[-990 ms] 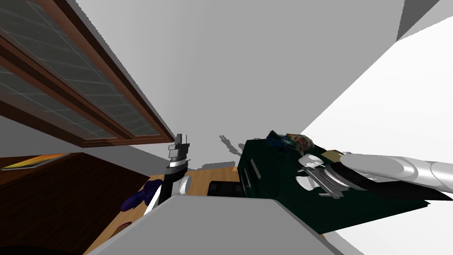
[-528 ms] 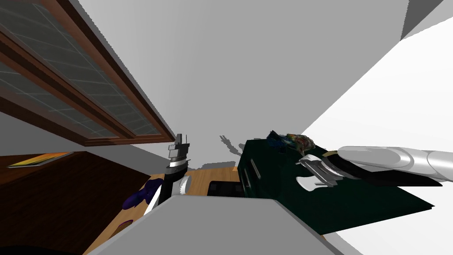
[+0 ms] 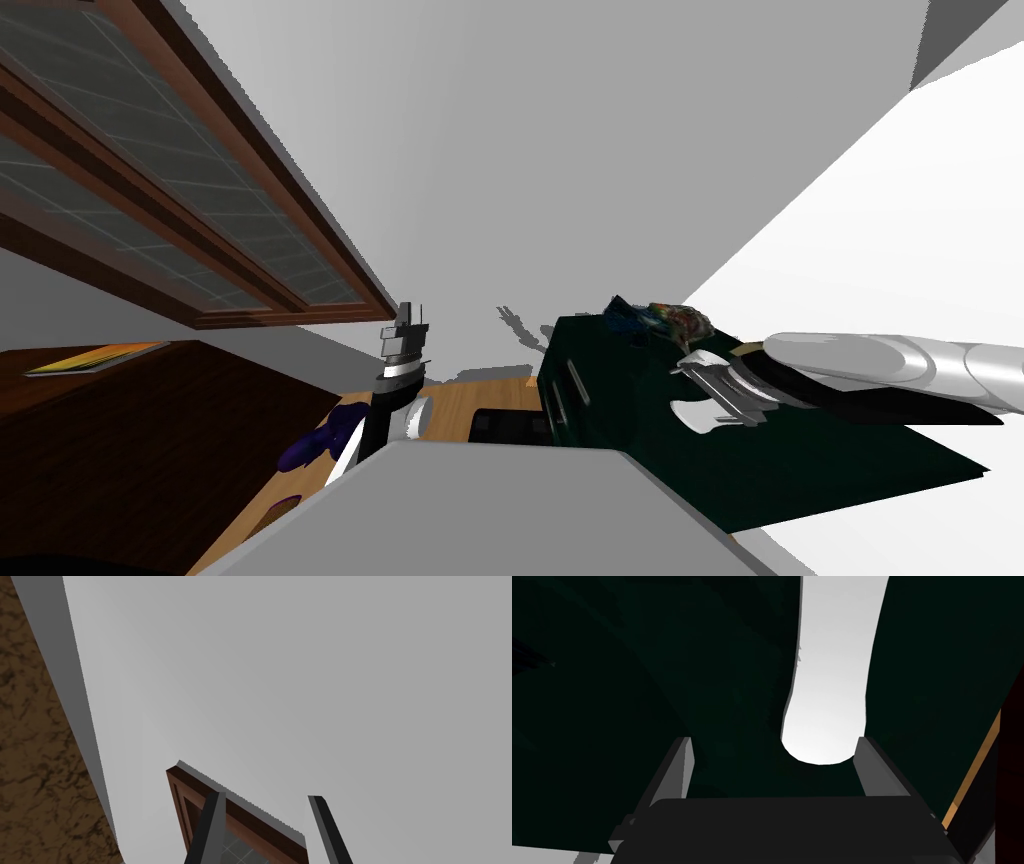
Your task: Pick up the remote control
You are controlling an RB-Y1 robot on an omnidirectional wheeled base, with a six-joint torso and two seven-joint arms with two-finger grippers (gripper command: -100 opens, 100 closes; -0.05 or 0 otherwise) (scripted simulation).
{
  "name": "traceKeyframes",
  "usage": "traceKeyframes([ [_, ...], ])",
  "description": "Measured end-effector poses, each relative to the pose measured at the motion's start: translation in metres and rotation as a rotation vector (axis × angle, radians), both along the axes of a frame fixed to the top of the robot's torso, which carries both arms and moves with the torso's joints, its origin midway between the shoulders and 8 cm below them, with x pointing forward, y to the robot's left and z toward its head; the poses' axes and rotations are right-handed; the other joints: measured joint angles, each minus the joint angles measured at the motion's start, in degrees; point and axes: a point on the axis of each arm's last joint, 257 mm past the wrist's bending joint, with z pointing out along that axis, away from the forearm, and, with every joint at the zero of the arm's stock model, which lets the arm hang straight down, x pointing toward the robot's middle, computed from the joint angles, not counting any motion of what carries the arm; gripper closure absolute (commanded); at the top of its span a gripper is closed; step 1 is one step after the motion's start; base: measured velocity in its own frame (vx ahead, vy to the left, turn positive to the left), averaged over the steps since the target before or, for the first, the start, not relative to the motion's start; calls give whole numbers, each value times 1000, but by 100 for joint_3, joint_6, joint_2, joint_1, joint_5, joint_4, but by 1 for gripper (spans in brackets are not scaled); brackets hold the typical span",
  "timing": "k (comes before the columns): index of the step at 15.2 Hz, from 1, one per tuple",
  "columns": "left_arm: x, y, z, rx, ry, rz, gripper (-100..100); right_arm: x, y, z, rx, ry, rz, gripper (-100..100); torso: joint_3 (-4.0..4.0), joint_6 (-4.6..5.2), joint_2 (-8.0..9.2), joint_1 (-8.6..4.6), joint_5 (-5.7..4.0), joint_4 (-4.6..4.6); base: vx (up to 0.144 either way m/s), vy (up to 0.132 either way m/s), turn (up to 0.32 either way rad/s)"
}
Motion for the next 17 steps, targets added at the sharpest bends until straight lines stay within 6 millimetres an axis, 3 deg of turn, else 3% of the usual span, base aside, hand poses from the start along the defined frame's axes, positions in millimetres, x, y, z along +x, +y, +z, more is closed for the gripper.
traceKeyframes([
  [4,0,0,0,0,0,0,0,-36,-23,-18,-32,58,-26,-100,-16,0,-27,-3,-1,-6,71,-4,41],
  [7,0,0,0,0,0,0,0,-48,-28,-21,-45,81,-33,-100,-8,0,-13,2,2,-4,29,-5,27],
  [11,0,0,0,0,0,0,0,-87,-47,-34,-76,136,-53,-100,-10,1,-17,-3,-1,-4,42,-7,39],
  [16,0,0,0,0,0,0,0,-112,-55,-54,-76,144,-76,-100,-6,-1,-10,4,1,-3,25,5,90],
  [17,0,0,0,0,0,0,0,-113,-55,-55,-77,143,-78,100,-5,0,-8,5,2,-2,6,0,1],
])
